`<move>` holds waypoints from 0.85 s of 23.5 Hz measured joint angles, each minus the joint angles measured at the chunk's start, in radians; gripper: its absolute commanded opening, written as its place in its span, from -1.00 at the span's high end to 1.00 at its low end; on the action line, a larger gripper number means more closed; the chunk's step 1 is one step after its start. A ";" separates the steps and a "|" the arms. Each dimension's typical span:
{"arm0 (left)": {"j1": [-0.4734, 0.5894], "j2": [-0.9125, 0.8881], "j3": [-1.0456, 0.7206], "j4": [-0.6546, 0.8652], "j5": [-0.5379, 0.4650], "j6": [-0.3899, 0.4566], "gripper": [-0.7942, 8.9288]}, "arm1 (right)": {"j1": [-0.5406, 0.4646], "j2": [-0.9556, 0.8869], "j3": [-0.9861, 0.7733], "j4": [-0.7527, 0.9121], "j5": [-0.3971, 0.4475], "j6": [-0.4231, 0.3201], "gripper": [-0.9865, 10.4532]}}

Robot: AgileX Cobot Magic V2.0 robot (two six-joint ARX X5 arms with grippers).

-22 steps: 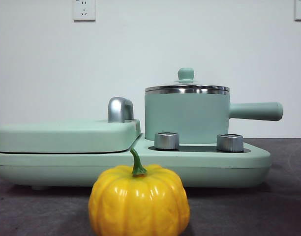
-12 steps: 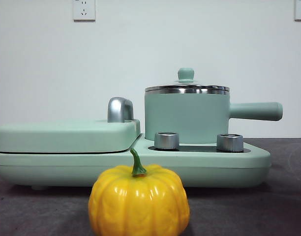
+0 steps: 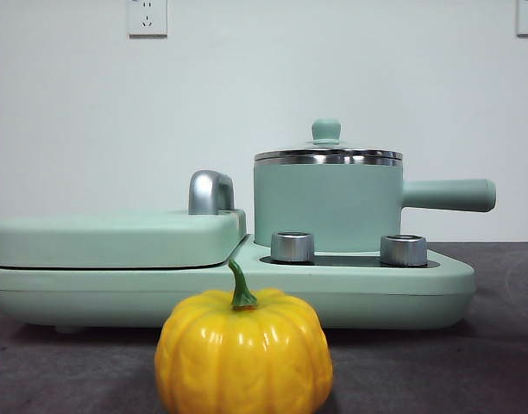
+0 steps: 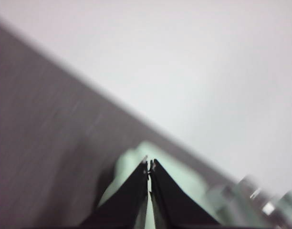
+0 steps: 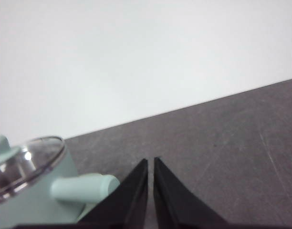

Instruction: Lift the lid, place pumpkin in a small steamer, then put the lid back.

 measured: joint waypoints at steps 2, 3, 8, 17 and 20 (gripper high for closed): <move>0.000 0.000 0.000 0.065 0.000 0.003 0.82 | 0.000 0.000 0.010 0.001 0.000 0.008 0.79; 0.000 0.000 0.001 0.080 0.000 0.006 0.82 | 0.000 0.000 0.021 0.000 0.000 0.010 0.79; 0.000 0.000 0.043 0.034 -0.018 0.020 0.82 | 0.000 0.000 0.113 -0.046 -0.010 0.017 0.81; 0.000 0.034 0.249 -0.178 -0.045 0.099 0.82 | 0.000 0.075 0.328 -0.225 -0.021 -0.050 0.81; 0.000 0.073 0.317 -0.267 -0.045 0.152 0.82 | 0.000 0.118 0.387 -0.265 -0.021 -0.096 0.81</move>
